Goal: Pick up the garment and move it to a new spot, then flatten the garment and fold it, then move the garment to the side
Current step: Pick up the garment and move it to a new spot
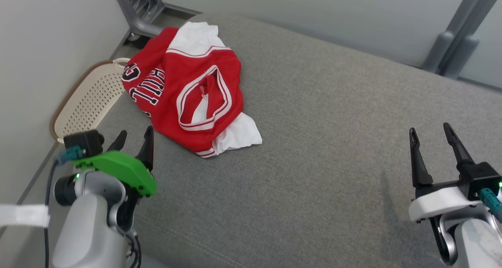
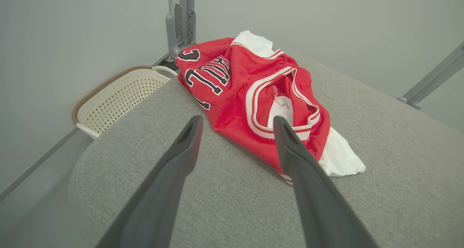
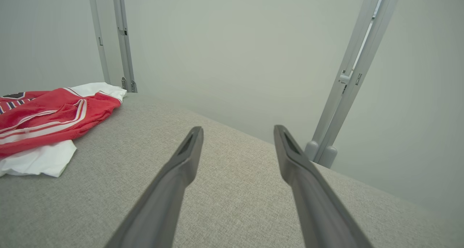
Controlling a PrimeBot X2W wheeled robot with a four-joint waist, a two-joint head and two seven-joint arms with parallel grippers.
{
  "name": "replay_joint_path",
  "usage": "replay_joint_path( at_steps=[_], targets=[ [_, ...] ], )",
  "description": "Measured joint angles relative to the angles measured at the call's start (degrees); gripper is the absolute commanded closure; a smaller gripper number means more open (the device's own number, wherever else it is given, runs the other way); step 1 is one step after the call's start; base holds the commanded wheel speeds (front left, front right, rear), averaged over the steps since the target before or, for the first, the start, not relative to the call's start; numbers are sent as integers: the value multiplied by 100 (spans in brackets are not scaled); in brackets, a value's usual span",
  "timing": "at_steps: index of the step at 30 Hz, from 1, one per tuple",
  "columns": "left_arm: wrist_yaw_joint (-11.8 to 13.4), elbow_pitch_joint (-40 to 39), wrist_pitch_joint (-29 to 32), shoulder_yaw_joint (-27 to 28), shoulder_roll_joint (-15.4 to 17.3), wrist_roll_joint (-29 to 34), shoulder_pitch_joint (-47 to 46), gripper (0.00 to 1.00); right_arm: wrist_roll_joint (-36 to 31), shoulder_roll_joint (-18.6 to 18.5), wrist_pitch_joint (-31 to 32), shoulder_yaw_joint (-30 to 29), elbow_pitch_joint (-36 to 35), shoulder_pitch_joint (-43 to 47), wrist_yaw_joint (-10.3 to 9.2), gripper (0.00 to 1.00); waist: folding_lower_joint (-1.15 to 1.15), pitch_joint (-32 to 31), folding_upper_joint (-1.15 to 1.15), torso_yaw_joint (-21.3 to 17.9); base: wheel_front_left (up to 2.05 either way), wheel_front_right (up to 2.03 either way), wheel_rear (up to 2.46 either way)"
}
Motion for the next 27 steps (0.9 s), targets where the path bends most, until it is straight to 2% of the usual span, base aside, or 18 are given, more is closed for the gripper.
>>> replay_joint_path(
  at_steps=[4, 11, 13, 19, 22, 26, 27],
  targets=[
    [4, 536, 759, 9, -49, -333, -868, 0, -32, -191, 0, 81, -20, -338, 0, 0, 0, 444, 0, -69, 0, 0, 0],
    [163, 1463, 1543, 26, 80, -454, -1873, 0, -63, -371, 0, 242, -67, -765, 0, 0, 1, 1262, 0, -385, 0, 0, 0],
    [259, 1694, 1582, 23, 143, -430, -2034, 0, -63, -380, -1, 261, -70, -811, 0, 0, 1, 1445, 0, -512, 0, 0, 0],
    [344, 2273, 1671, -14, 250, -389, -2144, 0, -51, -359, 0, 333, -103, -829, 0, 0, 1, 1729, 0, -918, 0, 0, 0],
    [405, 2525, 1501, -120, 476, -175, -2198, 0, -25, -344, 0, 385, -133, -838, 0, 0, 1, 1840, 0, -1159, 0, 0, 0],
    [454, 2836, 1392, -115, 577, -172, -2292, 0, -1, -327, 0, 343, -174, -832, 0, 0, 0, 1939, 0, -1434, 0, 0, 0],
    [447, 2884, 1371, -129, 597, -159, -2321, 54, 3, -324, 0, 325, -182, -809, 0, 0, 0, 1954, 0, -1487, 0, 0, 0]
  ],
)
